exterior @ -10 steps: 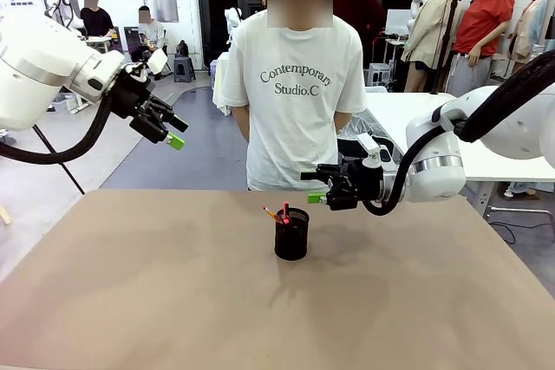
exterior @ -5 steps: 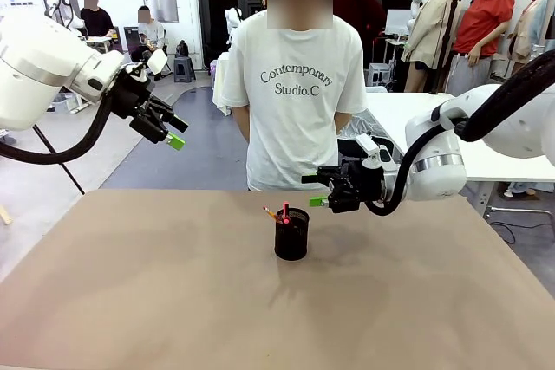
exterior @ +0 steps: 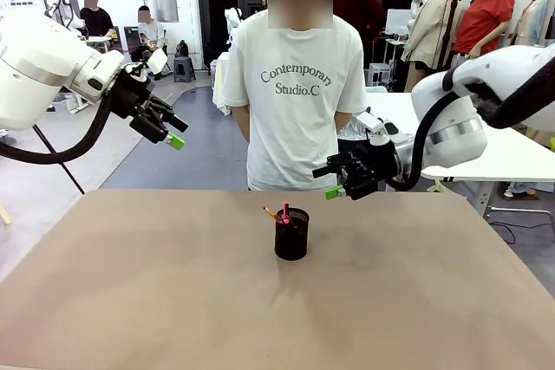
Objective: Place the pens into the pen holder.
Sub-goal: Pick up a writing instrument from the table and place it into the Pen holder.
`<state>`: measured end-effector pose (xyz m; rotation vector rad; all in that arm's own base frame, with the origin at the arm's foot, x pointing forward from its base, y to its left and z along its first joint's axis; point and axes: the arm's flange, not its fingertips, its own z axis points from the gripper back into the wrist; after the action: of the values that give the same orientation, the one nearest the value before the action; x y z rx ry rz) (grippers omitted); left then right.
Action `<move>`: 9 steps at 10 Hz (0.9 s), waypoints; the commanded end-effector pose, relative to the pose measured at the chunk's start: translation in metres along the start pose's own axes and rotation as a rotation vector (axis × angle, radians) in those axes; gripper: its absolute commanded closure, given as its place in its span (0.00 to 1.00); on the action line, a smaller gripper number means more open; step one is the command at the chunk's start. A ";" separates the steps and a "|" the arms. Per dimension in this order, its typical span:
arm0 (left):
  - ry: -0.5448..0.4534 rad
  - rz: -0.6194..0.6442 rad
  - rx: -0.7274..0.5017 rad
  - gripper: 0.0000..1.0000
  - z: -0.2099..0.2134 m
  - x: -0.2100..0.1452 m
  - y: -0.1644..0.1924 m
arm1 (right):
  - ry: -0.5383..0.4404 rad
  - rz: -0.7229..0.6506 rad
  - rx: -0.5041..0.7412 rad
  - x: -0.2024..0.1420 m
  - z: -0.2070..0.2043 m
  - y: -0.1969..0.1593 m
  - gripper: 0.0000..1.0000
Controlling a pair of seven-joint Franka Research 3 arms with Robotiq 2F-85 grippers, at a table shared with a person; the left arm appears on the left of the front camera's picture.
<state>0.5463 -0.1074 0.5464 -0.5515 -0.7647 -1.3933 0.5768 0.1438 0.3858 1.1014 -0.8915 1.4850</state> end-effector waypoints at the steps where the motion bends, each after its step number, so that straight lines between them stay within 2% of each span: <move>1: 0.001 -0.005 0.004 0.00 0.002 0.000 0.000 | 0.128 -0.022 -0.007 0.024 0.015 0.005 0.00; 5: 0.001 -0.005 0.004 0.00 0.002 0.000 0.000 | 0.325 -0.091 -0.072 0.064 0.076 0.002 0.00; 7: 0.001 -0.005 0.004 0.00 0.002 0.000 0.000 | 0.351 -0.073 -0.062 0.086 0.102 0.006 0.00; 9: 0.001 -0.005 0.004 0.00 0.002 0.000 0.000 | 0.412 -0.095 -0.101 0.100 0.133 0.008 0.00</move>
<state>0.5463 -0.1074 0.5466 -0.5513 -0.7650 -1.3933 0.5860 0.0547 0.5116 0.7287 -0.6610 1.5177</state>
